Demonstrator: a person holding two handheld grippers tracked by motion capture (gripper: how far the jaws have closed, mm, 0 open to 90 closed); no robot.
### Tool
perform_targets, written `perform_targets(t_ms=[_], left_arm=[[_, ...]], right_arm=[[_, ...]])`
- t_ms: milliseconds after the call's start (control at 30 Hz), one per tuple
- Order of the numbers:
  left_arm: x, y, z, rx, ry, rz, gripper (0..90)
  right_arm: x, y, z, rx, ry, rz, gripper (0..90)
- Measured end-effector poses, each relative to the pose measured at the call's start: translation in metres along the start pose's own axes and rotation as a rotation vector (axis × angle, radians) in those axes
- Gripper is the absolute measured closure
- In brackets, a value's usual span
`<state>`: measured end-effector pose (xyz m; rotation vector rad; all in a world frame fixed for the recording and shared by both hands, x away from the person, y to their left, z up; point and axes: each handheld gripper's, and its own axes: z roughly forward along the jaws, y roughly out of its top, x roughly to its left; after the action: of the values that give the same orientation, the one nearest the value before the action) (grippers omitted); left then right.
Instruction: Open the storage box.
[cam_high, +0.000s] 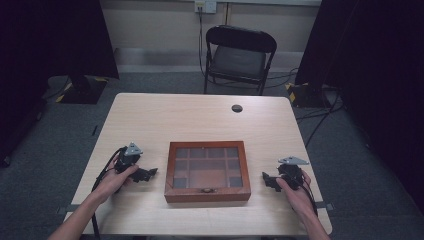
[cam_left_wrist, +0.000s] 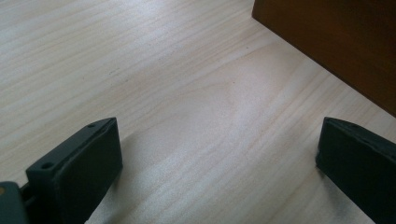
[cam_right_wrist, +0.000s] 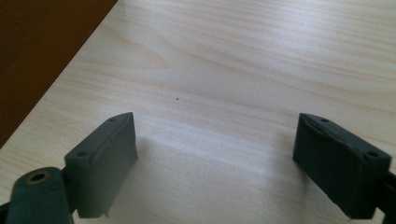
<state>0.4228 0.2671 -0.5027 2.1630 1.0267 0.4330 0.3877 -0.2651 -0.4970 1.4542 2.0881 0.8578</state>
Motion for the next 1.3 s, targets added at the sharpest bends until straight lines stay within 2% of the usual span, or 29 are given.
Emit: perform_targets(t_ms=[167,300,367,400,433,500,733,833,933,1000,1033,1100,1167,1267,1300], left_arm=[[0.000,0.000,0.000,0.000,-0.001,0.000,0.0],[0.000,0.000,0.000,0.000,-0.004,-0.001,0.0],[0.000,0.000,0.001,-0.003,-0.006,-0.004,0.0],[0.000,0.000,0.001,-0.003,-0.006,-0.004,0.0],[0.000,0.000,0.001,-0.003,-0.006,-0.002,0.0],[0.000,0.000,0.001,-0.003,-0.007,-0.004,0.0],[0.001,0.000,0.000,0.002,-0.009,0.009,0.0],[0.001,0.000,0.000,0.001,-0.009,0.009,0.0],[0.001,0.000,0.000,0.001,-0.009,0.009,0.0],[0.001,0.000,0.000,0.001,-0.009,0.009,0.0],[0.001,0.000,0.000,0.001,-0.009,0.008,0.0],[0.001,0.000,0.000,0.001,-0.009,0.009,0.0],[0.001,0.000,0.000,0.001,-0.011,0.010,0.0],[0.001,0.000,0.000,0.001,-0.011,0.011,0.0],[0.001,0.000,0.000,0.001,-0.011,0.010,0.0]], right_arm=[[-0.001,0.002,-0.005,-0.001,0.009,-0.024,15.3],[-0.001,0.006,-0.011,-0.025,0.025,-0.014,19.1],[0.000,0.012,-0.019,-0.059,0.062,-0.011,22.2],[0.000,0.012,-0.019,-0.059,0.062,-0.011,22.2],[0.002,0.015,-0.024,-0.076,0.093,-0.007,24.4],[0.004,0.017,-0.028,-0.085,0.116,-0.010,27.9],[0.011,0.025,-0.041,-0.124,0.176,-0.024,38.2],[0.015,0.031,-0.047,-0.124,0.237,-0.023,43.4],[0.025,0.035,-0.052,-0.117,0.312,-0.058,47.1],[0.027,0.035,-0.054,-0.121,0.328,-0.066,48.0],[0.031,0.037,-0.057,-0.128,0.362,-0.078,49.8],[0.033,0.038,-0.059,-0.136,0.375,-0.081,50.5],[0.039,0.041,-0.064,-0.144,0.421,-0.104,54.9],[0.044,0.044,-0.068,-0.145,0.443,-0.123,56.2],[0.049,0.046,-0.073,-0.150,0.476,-0.130,58.8]])
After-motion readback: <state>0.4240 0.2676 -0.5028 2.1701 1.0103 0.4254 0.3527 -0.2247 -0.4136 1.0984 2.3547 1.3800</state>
